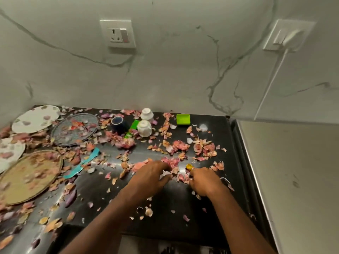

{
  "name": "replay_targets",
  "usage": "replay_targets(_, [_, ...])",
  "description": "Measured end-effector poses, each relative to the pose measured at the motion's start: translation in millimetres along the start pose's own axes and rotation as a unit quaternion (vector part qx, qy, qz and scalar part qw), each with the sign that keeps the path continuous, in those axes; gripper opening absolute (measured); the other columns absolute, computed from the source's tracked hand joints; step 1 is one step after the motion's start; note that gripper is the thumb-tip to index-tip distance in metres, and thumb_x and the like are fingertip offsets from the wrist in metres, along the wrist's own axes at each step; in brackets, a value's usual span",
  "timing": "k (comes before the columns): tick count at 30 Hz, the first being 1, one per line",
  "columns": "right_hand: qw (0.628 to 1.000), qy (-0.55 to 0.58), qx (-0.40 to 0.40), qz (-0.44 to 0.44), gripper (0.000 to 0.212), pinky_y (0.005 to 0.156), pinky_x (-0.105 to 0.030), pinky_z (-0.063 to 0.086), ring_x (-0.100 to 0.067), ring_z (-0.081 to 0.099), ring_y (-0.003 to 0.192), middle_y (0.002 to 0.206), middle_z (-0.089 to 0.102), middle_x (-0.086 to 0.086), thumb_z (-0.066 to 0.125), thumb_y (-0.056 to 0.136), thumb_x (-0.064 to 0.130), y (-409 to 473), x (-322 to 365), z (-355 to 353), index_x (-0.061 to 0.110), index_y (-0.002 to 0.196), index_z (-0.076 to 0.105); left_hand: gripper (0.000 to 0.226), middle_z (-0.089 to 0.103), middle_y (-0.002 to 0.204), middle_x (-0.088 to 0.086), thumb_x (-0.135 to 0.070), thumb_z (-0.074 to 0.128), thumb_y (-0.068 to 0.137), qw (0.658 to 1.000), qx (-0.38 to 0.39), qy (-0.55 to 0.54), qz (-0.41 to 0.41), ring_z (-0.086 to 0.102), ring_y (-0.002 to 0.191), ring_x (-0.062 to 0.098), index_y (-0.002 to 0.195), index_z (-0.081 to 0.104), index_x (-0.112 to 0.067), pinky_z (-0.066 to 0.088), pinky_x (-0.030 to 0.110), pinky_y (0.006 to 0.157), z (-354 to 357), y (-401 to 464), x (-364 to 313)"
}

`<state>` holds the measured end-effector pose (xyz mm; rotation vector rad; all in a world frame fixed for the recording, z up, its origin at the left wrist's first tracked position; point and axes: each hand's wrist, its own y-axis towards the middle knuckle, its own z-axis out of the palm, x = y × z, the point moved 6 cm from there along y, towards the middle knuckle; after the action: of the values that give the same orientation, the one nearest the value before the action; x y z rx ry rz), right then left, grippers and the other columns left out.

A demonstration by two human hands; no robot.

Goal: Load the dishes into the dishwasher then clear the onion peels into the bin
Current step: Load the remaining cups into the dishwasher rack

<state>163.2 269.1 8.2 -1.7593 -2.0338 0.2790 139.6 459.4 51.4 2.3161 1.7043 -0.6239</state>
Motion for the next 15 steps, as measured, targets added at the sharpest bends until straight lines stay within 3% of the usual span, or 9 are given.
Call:
replay_targets(5, [0.999, -0.021, 0.005, 0.037, 0.026, 0.093, -0.044, 0.054, -0.031, 0.064, 0.117, 0.126, 0.068, -0.009, 0.059, 0.102, 0.029, 2, 6, 9, 0.021, 0.124, 0.069, 0.022, 0.068, 0.117, -0.005, -0.036, 0.063, 0.1, 0.999, -0.014, 0.028, 0.034, 0.063, 0.103, 0.012, 0.119, 0.068, -0.026, 0.053, 0.03, 0.086, -5, 70, 6])
replay_targets(11, [0.999, -0.02, 0.015, 0.043, 0.031, 0.097, -0.046, 0.052, -0.033, 0.061, 0.123, 0.133, 0.064, -0.01, 0.057, 0.101, 0.022, -11, 6, 7, 0.023, 0.131, 0.065, 0.024, 0.063, 0.118, 0.005, -0.031, 0.061, 0.098, 0.994, -0.012, 0.087, 0.069, 0.065, 0.108, 0.026, 0.113, 0.071, -0.015, 0.057, 0.043, 0.091, -7, 184, -3])
replay_targets(13, [0.999, -0.015, 0.015, 0.041, 0.034, 0.098, -0.046, 0.051, -0.034, 0.059, 0.125, 0.136, 0.061, -0.011, 0.056, 0.102, 0.022, -14, 5, 7, 0.025, 0.135, 0.061, 0.028, 0.057, 0.134, 0.012, -0.031, 0.061, 0.097, 0.99, 0.015, 0.126, 0.058, 0.06, 0.122, 0.034, 0.118, 0.07, -0.014, 0.054, 0.048, 0.099, -1, 214, 0])
replay_targets(15, [0.999, -0.006, 0.015, 0.033, 0.04, 0.101, -0.048, 0.05, -0.036, 0.057, 0.128, 0.142, 0.057, -0.011, 0.054, 0.103, 0.021, -16, 4, 8, 0.028, 0.142, 0.055, 0.033, 0.038, 0.159, 0.022, -0.026, 0.06, 0.098, 0.984, 0.052, 0.165, 0.047, 0.046, 0.142, 0.039, 0.127, 0.065, -0.011, 0.044, 0.049, 0.114, 7, 239, 5])
